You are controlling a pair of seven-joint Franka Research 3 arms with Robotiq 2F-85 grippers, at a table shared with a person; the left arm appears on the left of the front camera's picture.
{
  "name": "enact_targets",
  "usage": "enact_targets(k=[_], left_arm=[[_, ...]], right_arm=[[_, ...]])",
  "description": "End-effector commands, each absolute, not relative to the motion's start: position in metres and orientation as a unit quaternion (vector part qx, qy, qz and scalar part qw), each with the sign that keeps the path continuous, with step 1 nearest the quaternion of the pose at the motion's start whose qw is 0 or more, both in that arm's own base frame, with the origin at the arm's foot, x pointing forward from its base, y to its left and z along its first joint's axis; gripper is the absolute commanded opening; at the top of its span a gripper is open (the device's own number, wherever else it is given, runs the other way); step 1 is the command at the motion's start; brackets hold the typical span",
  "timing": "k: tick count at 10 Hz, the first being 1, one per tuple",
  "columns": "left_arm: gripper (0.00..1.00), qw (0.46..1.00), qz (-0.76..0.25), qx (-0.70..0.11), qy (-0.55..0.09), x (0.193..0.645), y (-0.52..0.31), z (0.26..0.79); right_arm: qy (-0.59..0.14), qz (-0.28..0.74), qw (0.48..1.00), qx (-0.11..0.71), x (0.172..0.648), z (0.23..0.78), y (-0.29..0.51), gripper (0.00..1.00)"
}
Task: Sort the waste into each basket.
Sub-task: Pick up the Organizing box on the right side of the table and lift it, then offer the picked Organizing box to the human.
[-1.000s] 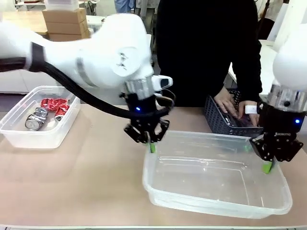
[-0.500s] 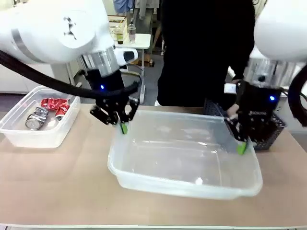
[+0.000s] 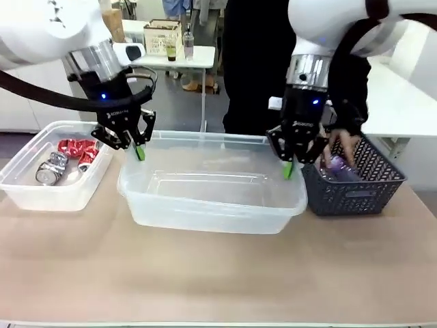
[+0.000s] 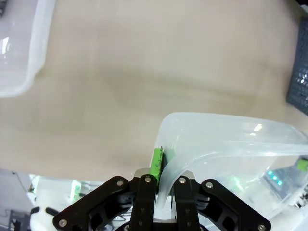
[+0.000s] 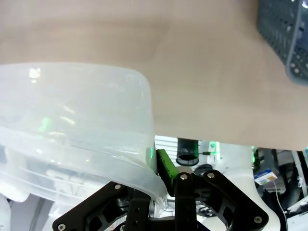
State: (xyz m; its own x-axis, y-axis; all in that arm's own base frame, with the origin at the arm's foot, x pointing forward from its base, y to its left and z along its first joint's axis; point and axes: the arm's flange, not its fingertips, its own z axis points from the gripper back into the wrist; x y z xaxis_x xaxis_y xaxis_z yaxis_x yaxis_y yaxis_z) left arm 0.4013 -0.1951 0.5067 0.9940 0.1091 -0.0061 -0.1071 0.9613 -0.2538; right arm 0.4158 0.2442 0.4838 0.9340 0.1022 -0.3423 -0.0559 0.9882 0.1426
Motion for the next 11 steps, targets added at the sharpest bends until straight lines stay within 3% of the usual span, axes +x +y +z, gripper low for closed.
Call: enact_targets(k=[1,2,11], left_arm=[[0.0,0.993,0.081,-0.085,0.001,0.466,-0.149,0.496],[0.0,0.99,0.055,-0.128,-0.004,0.401,-0.195,0.507],[0.0,0.99,0.055,-0.128,-0.004,0.401,-0.195,0.507]], right_arm=[[0.193,0.027,0.981,0.01,0.416,0.478,0.195,0.0],[0.177,0.04,0.981,0.065,0.416,0.484,0.244,0.0],[0.177,0.04,0.981,0.065,0.416,0.484,0.244,0.0]])
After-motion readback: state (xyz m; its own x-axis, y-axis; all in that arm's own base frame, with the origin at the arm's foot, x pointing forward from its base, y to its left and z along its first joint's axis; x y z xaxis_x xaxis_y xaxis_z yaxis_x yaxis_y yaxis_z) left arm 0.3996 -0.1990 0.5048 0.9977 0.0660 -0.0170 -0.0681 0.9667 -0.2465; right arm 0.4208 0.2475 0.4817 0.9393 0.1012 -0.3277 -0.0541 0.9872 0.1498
